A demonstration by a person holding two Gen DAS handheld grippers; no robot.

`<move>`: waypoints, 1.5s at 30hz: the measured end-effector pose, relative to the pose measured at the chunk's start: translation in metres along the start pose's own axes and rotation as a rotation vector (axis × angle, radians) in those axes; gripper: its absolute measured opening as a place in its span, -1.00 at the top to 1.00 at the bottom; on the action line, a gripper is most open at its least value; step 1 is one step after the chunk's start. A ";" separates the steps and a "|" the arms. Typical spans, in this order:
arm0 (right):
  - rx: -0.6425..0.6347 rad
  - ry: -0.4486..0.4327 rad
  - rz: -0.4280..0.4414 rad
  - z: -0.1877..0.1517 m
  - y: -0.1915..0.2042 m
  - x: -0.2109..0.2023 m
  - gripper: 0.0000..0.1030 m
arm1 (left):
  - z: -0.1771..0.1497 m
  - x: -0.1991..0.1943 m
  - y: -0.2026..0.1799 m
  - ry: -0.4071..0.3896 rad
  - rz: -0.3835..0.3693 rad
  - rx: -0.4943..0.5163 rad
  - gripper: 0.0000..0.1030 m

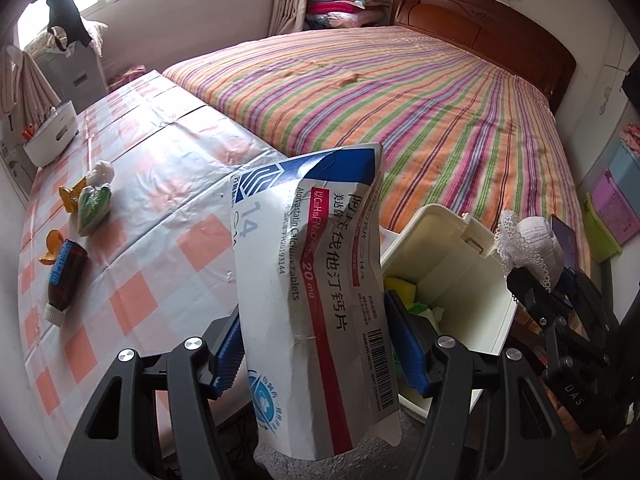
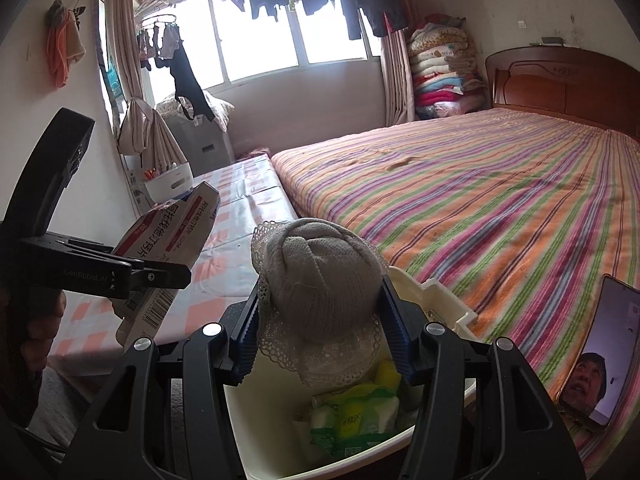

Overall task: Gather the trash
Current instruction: 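Lower the lace ball over the cream bin and open the right tool, then move the medicine box over the cream bin and open the left tool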

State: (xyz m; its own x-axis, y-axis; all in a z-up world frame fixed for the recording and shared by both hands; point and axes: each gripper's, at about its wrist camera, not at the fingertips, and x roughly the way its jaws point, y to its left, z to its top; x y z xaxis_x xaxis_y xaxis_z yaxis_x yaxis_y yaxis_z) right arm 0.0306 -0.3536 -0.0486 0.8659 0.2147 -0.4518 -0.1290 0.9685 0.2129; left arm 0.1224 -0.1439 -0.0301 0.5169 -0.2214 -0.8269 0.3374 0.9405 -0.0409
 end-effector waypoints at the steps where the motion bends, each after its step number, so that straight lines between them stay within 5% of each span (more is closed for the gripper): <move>1: 0.001 0.001 0.001 -0.001 0.000 0.001 -0.03 | 0.000 0.001 -0.001 0.002 -0.001 0.002 -0.21; 9: 0.012 0.002 -0.004 -0.002 -0.004 0.005 -0.09 | 0.000 0.006 -0.006 0.020 -0.001 0.013 -0.21; 14: 0.012 -0.011 -0.002 0.000 -0.001 0.004 -0.36 | 0.000 0.008 -0.006 0.024 -0.001 0.014 -0.21; 29: 0.029 -0.188 -0.088 0.014 -0.013 -0.040 -0.48 | -0.001 0.017 -0.040 0.048 -0.038 0.104 -0.21; 45: 0.091 -0.240 -0.171 0.012 -0.032 -0.061 -0.51 | -0.009 0.036 -0.089 0.112 -0.098 0.228 -0.24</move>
State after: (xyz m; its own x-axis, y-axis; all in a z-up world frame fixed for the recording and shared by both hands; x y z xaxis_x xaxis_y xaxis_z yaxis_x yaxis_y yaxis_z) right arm -0.0120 -0.3994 -0.0181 0.9621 0.0037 -0.2728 0.0624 0.9704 0.2331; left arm 0.1044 -0.2335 -0.0611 0.3868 -0.2664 -0.8829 0.5562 0.8310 -0.0070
